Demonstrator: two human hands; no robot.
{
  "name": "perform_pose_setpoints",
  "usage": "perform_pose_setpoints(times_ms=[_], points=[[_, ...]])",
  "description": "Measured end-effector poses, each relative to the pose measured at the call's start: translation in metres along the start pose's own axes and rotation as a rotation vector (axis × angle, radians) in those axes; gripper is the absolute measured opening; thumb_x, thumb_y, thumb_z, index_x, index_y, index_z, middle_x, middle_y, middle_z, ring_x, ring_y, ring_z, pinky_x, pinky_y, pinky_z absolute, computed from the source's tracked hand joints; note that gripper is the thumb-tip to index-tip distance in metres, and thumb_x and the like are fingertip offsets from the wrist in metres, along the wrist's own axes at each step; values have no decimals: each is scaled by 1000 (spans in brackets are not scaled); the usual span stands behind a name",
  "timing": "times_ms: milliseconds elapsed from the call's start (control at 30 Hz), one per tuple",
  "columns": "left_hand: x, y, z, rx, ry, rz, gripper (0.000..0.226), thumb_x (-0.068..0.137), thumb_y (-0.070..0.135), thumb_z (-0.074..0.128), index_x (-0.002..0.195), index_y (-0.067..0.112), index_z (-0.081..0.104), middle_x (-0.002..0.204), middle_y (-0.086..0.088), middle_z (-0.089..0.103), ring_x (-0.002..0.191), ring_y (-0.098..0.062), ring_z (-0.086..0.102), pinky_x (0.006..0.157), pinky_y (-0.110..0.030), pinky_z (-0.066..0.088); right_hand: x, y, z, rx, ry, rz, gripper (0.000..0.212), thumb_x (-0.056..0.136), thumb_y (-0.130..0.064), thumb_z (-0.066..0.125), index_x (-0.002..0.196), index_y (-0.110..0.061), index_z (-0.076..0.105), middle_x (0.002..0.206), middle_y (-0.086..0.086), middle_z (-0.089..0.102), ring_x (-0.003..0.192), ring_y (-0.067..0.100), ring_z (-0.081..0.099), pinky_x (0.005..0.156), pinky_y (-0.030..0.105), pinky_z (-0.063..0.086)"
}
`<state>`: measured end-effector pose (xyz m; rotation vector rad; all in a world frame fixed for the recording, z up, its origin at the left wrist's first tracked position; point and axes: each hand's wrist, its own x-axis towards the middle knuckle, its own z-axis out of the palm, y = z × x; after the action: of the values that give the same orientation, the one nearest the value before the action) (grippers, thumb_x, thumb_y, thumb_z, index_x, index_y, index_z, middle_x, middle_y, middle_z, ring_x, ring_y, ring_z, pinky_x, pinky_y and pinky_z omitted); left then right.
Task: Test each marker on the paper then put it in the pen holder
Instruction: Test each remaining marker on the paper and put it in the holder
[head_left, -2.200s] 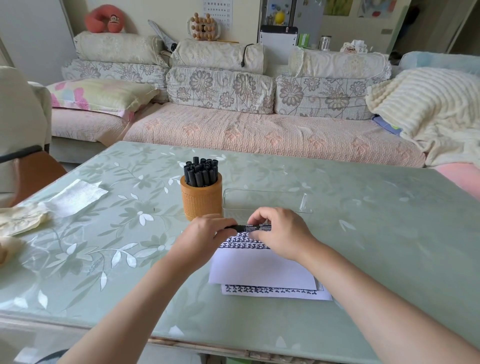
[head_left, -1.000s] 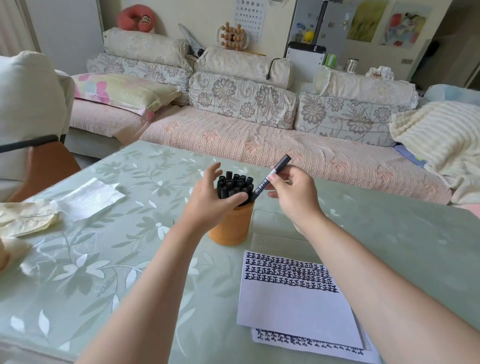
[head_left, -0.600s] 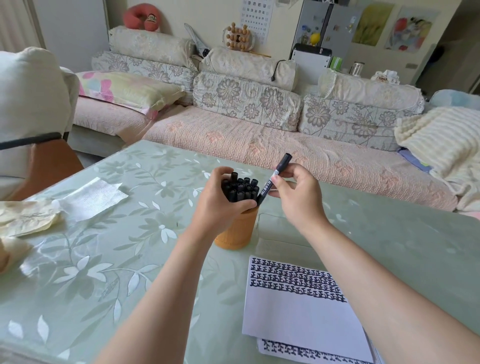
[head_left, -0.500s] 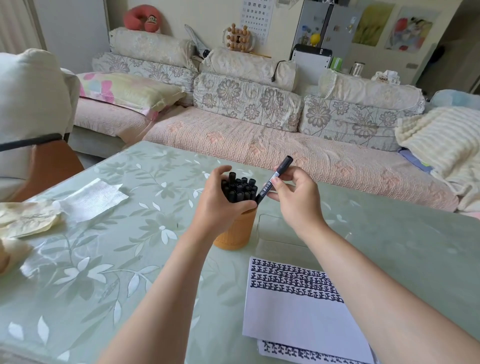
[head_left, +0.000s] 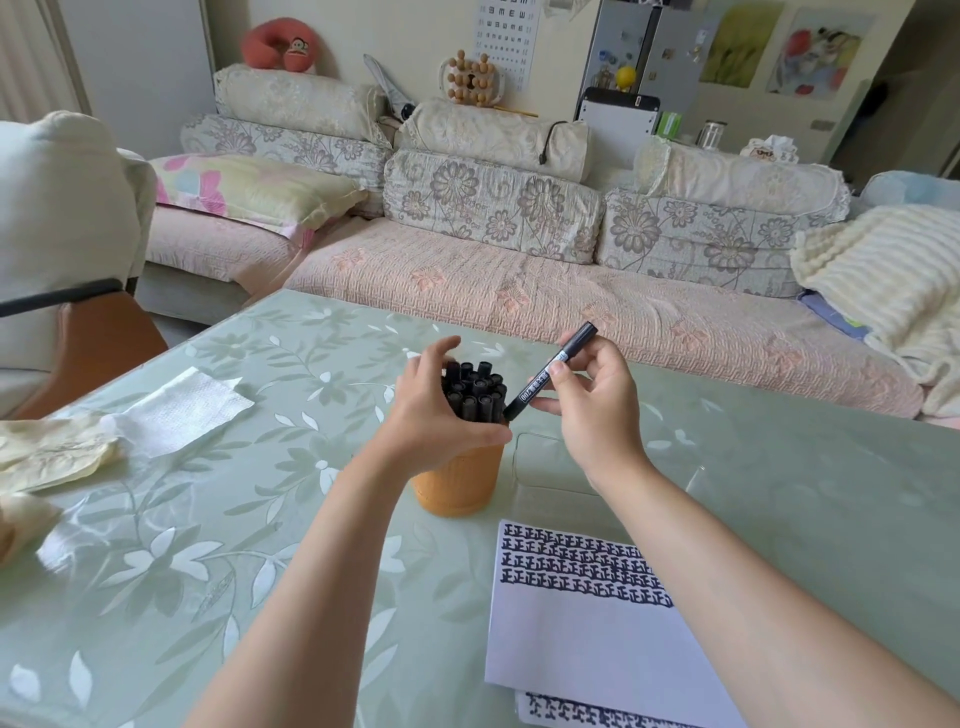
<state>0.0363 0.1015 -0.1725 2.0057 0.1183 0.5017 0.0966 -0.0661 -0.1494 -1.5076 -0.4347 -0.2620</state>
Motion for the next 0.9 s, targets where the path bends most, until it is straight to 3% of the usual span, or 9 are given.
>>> perform_pose_setpoints(times_ms=[100,200,300,367,467,567,633,767,900], points=[[-2,-2,-13,-99,-162,-54,88,63,19,81,135,45,39,116,4,60,101,-11,63,86,-25,52,-3,1,2,11,1,9,21,95,-1,54,110,-16,56,99,5,51,96,26,67,67,41,62],[-5,-4,-15,-131,-82,-64,83,61,20,85,130,46,47,110,12,62,95,-1,64,85,-22,52,-3,2,1,63,1,14,13,95,1,53,107,-1,49,106,-1,52,100,37,68,68,43,62],[-5,-3,-7,-60,6,-50,83,47,35,91,120,44,54,113,14,55,104,0,57,91,-21,46,-7,0,4,104,-26,7,15,95,1,53,100,-13,52,103,1,54,103,38,67,71,43,62],[-6,-3,-5,-71,25,-42,76,47,32,93,112,37,55,112,10,54,102,-4,56,88,-22,47,-9,-2,6,90,-62,18,23,96,1,53,99,-22,54,99,6,57,99,33,70,74,43,61],[-7,-1,-6,-119,10,-63,74,51,27,93,108,33,47,105,11,59,91,-7,62,78,-21,51,-5,-6,7,99,-99,55,20,96,2,52,103,-17,54,101,13,55,93,28,73,76,45,61],[-7,1,-5,-140,36,-32,81,46,34,93,107,37,39,109,4,57,94,-15,61,84,-37,54,0,-9,4,118,-74,59,20,96,3,52,101,-16,53,101,7,54,97,32,71,74,47,61],[-7,2,-3,-145,63,-9,89,46,32,94,115,41,38,111,3,55,98,-13,59,87,-36,53,-1,-8,3,117,-72,54,21,95,3,53,100,-18,54,101,7,53,100,32,69,72,46,62],[-8,4,-6,-118,-19,41,96,51,23,96,128,45,43,125,12,52,111,4,53,97,-28,47,-9,-1,10,-124,-215,70,24,91,-4,61,107,-21,57,96,6,62,91,26,69,72,43,62],[-11,3,-14,-103,-82,25,88,57,20,92,127,44,44,118,16,55,103,4,58,92,-30,53,-15,2,17,-454,-244,-115,54,87,-11,68,126,-39,46,85,-7,67,81,0,63,78,19,50]])
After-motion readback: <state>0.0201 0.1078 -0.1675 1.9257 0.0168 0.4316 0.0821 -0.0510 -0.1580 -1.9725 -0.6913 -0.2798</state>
